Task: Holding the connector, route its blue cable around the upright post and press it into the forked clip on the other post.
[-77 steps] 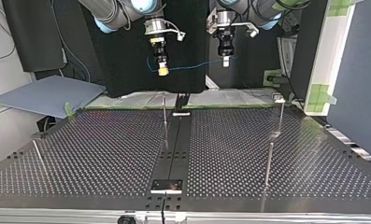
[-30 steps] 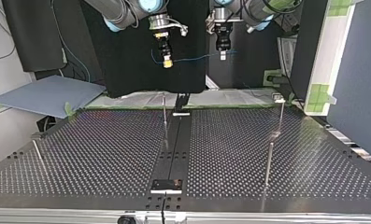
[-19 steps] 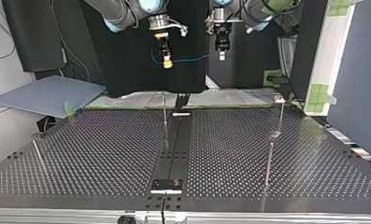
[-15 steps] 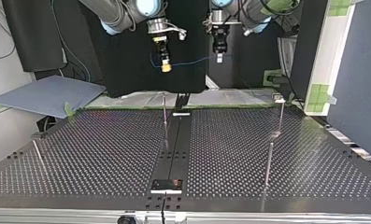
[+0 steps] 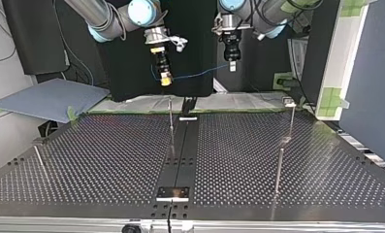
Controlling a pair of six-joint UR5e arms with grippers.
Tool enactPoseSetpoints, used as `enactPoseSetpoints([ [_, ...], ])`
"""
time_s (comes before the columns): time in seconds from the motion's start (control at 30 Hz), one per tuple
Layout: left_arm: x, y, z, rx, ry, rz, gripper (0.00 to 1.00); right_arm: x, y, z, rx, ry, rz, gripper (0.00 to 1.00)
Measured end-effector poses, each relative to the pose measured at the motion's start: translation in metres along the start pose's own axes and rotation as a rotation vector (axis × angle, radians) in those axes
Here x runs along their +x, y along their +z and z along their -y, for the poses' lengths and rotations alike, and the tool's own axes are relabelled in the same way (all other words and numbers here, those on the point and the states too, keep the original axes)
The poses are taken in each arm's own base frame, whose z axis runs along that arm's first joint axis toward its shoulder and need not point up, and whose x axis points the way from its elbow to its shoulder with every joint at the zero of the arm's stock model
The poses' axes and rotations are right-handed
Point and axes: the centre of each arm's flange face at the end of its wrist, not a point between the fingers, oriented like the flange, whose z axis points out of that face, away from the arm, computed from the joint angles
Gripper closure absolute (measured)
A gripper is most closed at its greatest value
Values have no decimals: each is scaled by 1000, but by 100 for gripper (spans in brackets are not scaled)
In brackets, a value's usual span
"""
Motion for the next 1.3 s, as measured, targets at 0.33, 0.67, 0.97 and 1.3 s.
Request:
enactPoseSetpoints([
  [0.33,-52,24,15,-24,-50,66,100,58,12,7,37,75,-52,100],
  [0.67,-103,41,15,-76,-88,121,100,131,23,15,73,87,-129,100],
  [0.97,-156,52,14,-116,-130,176,100,210,24,23,111,87,-211,100],
  [1.3,-220,54,6,-199,-182,241,100,295,16,30,151,91,-322,100],
])
